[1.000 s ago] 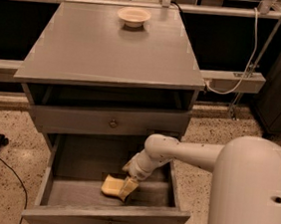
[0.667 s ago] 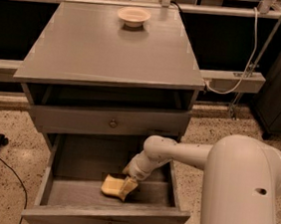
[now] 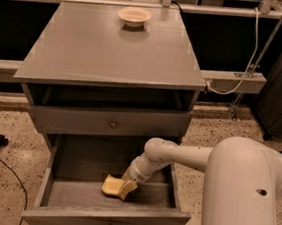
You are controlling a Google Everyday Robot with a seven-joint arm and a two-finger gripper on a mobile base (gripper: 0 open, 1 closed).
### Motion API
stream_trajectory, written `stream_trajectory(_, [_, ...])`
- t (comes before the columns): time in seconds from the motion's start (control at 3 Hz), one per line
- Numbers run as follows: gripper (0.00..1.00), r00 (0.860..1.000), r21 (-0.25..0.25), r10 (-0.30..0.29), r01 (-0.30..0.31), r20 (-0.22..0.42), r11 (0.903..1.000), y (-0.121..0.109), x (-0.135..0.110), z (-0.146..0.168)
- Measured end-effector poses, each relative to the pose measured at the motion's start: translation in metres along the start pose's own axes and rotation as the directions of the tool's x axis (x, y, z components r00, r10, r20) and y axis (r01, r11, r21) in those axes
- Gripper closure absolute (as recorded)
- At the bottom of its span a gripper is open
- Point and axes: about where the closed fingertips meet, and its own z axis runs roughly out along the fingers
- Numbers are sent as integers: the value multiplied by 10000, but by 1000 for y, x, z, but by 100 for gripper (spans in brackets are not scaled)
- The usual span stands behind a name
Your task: Pick sponge from middle drawer and place on counter
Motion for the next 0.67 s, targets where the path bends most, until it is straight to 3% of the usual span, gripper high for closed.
stream_trajectory(0.33, [99, 9985, 13, -186, 185, 525, 9998, 9, -8, -18])
stream_trajectory(0.67, [100, 9952, 278, -493, 471, 844, 9985, 22, -16, -62])
